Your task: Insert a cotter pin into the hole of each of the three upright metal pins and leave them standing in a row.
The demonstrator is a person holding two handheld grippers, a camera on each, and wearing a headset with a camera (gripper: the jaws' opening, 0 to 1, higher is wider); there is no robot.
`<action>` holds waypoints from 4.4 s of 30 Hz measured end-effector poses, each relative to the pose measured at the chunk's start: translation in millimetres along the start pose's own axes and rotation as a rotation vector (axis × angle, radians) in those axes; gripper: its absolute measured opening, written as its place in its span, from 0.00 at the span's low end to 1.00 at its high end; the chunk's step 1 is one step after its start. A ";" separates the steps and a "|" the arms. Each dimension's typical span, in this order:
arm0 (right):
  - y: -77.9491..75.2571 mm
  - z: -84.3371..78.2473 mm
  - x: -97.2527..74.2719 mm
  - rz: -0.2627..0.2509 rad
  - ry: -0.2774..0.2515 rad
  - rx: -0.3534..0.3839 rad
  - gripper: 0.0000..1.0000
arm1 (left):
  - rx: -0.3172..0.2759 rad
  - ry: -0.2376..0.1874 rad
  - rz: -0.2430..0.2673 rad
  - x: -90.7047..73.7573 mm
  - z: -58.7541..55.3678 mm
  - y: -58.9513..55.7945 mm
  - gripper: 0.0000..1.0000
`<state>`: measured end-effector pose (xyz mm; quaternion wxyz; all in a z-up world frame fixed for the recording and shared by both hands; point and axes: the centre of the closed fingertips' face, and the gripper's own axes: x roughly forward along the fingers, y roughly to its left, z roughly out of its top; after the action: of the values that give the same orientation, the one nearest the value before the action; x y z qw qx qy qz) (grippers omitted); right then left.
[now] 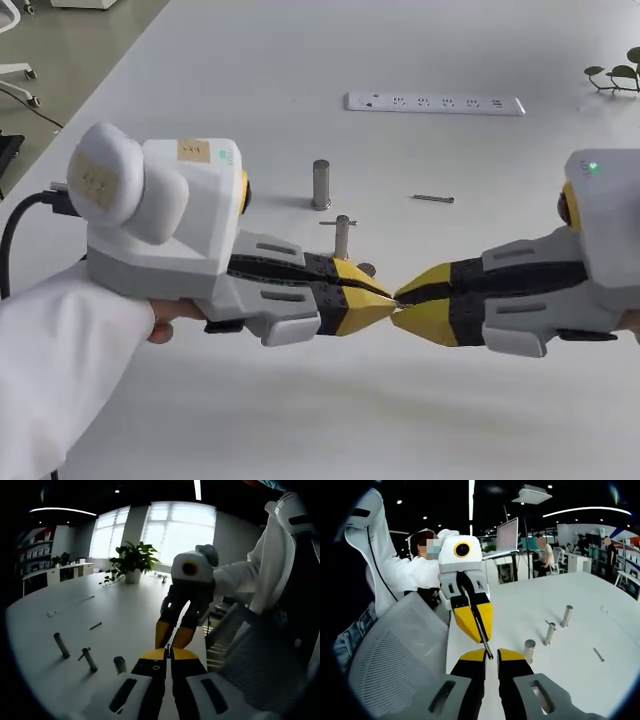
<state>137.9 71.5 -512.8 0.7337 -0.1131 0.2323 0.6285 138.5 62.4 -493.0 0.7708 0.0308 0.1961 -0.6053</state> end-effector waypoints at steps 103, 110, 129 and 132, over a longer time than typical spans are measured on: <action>-83.3 -45.0 -0.8 -0.001 0.124 -0.121 0.00 | -0.055 0.118 0.281 35.0 -54.9 87.8 0.13; -81.6 -43.3 2.7 0.012 0.124 -0.137 0.00 | -0.055 0.116 0.256 35.8 -55.0 86.3 0.12; -84.9 -45.5 16.1 0.055 0.159 -0.216 0.00 | -0.006 0.142 0.219 36.0 -55.3 86.3 0.12; -82.5 -42.4 19.6 0.061 0.157 -0.225 0.00 | -0.005 0.143 0.218 36.1 -55.4 86.7 0.12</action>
<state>211.9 53.9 -569.4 0.6764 -0.2365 0.2205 0.6618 212.6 67.9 -572.8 0.8161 0.0930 0.2477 -0.5138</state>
